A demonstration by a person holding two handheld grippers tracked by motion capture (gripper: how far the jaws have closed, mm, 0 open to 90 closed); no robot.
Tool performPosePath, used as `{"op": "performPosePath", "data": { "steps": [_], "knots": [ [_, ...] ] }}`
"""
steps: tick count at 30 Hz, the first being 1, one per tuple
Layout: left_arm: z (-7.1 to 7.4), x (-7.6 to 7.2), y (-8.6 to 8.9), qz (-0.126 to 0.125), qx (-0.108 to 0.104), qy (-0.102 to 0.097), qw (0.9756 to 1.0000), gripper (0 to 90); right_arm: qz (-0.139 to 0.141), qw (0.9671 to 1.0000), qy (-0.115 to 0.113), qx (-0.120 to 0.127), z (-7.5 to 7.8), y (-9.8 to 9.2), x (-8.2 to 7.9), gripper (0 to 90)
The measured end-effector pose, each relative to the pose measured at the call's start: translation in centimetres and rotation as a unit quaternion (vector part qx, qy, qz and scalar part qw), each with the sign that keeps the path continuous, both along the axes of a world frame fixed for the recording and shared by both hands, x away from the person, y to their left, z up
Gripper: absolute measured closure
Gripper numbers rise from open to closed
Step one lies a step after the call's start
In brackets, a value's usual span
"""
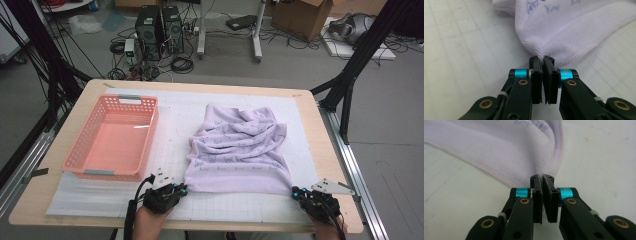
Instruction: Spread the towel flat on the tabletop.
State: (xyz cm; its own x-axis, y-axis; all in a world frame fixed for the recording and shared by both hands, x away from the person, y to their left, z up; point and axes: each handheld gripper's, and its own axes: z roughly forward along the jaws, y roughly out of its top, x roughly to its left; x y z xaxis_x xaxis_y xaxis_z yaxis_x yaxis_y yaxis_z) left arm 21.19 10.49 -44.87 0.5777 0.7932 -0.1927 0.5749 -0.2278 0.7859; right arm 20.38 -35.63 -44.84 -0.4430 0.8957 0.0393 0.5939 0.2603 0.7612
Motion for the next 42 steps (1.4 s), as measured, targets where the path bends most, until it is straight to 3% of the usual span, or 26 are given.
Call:
{"op": "performPosePath", "data": {
  "steps": [7, 15, 17, 18, 19, 20, 22, 24, 29, 33, 38, 42],
  "knots": [
    [-0.5, -4.8, 1.9, -0.01, -0.02, -0.008, 0.9997, 85.6, 0.021, 0.9997, 0.002, -0.01, 0.3, 0.1, -3.7, 86.7],
    [-0.9, -8.6, 2.3, -0.031, -0.048, 0.007, 0.9984, 85.0, 0.032, 0.9994, 0.014, -0.003, 0.7, -0.5, -8.0, 86.8],
    [-1.2, -9.3, 2.4, -0.038, -0.049, -0.001, 0.9981, 80.6, 0.031, 0.9991, 0.026, -0.007, 0.8, -0.7, -8.8, 86.6],
    [-1.4, -9.5, 2.4, -0.033, -0.047, -0.011, 0.9983, 72.0, 0.028, 0.999, 0.033, -0.01, 0.8, -0.8, -9.0, 85.5],
    [-1.5, -9.5, 2.6, -0.027, -0.048, -0.013, 0.9984, 61.6, 0.025, 0.9991, 0.031, -0.013, 0.8, -0.9, -9.1, 81.2],
    [-1.5, -9.3, 2.7, -0.019, -0.052, -0.019, 0.9983, 57.4, 0.021, 0.9994, 0.026, -0.007, 0.8, -1.0, -9.2, 73.9],
    [-1.2, -9.0, 3.1, -0.002, -0.065, -0.038, 0.9972, 52.2, 0.016, 0.9998, 0.01, 0.009, 1.1, -1.2, -8.9, 72.4],
    [-1.0, -8.4, 3.4, 0.006, -0.066, -0.052, 0.9964, 52.0, 0.012, 0.9998, -0.008, 0.012, 1.4, -1.2, -8.5, 72.3],
    [-1.0, -6.8, 3.1, 0.008, -0.062, -0.052, 0.9967, 51.8, -0.001, 0.9992, -0.039, 0.009, 1.8, -1.0, -7.5, 70.6],
    [-0.8, -5.3, 2.5, -0.003, -0.065, -0.056, 0.9963, 51.9, -0.018, 0.9977, -0.062, 0.02, 2.5, -1.5, -7.0, 69.8],
    [-0.8, -2.6, 1.6, -0.008, -0.058, -0.047, 0.9972, 51.8, -0.018, 0.9993, -0.033, 0.006, 1.3, -1.0, -4.9, 68.5],
    [-1.0, -0.6, 0.3, -0.025, -0.041, -0.025, 0.9985, 50.2, -0.004, 0.9999, -0.015, -0.001, 0.2, -0.2, -2.6, 65.6]
  ]
}}
